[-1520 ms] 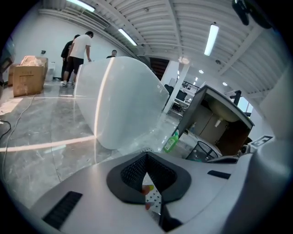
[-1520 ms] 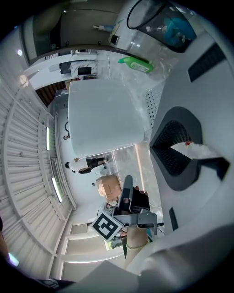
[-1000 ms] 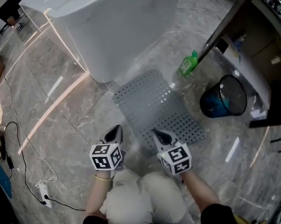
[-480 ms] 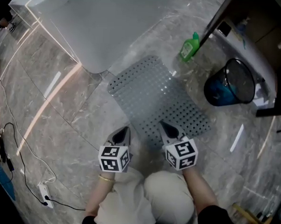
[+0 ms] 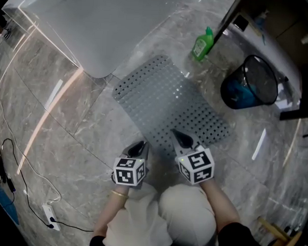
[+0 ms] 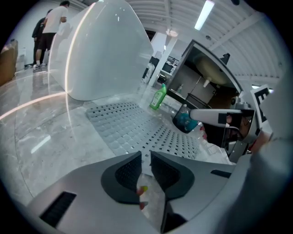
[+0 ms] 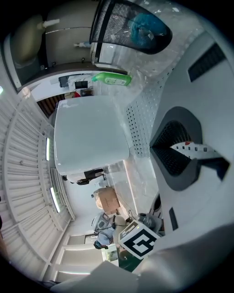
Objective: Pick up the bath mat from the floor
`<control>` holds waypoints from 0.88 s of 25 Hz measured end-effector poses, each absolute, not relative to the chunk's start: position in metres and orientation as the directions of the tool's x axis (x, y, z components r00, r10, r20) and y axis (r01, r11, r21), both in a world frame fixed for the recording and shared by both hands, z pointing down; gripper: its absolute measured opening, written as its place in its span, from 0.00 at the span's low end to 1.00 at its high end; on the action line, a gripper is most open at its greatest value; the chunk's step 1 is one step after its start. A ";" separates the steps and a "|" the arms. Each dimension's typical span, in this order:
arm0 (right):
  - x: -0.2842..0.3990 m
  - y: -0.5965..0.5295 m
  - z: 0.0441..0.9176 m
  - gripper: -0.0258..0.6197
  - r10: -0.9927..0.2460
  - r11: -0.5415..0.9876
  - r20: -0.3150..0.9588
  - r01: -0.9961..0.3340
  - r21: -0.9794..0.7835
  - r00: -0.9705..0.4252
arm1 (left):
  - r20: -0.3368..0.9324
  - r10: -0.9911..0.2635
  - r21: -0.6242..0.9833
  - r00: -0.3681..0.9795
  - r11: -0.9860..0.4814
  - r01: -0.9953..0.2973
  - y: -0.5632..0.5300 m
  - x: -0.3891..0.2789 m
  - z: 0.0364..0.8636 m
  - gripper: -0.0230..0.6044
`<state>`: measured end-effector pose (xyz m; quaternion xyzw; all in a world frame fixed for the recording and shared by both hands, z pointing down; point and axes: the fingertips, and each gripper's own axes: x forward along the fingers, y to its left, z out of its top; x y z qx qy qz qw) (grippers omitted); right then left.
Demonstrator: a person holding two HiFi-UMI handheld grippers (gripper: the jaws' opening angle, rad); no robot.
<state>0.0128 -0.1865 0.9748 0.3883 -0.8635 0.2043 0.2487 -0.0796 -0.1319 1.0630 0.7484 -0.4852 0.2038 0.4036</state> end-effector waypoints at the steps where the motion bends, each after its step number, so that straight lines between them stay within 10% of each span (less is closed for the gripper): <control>1: 0.012 -0.187 0.975 0.06 -0.568 0.618 0.588 -0.770 -0.157 -0.576 | 0.700 -0.538 0.423 0.469 -0.216 -0.880 -0.129 -0.074 1.068 0.17; 9: 0.017 -0.187 0.977 0.06 -0.569 0.619 0.599 -0.773 -0.139 -0.563 | 0.707 -0.370 0.520 0.603 -0.307 -0.797 -0.101 -0.034 1.102 0.46; 22: 0.028 -0.187 0.980 0.06 -0.578 0.611 0.610 -0.783 -0.116 -0.542 | 0.675 -0.259 0.625 0.691 -0.296 -0.722 -0.091 0.001 1.124 0.55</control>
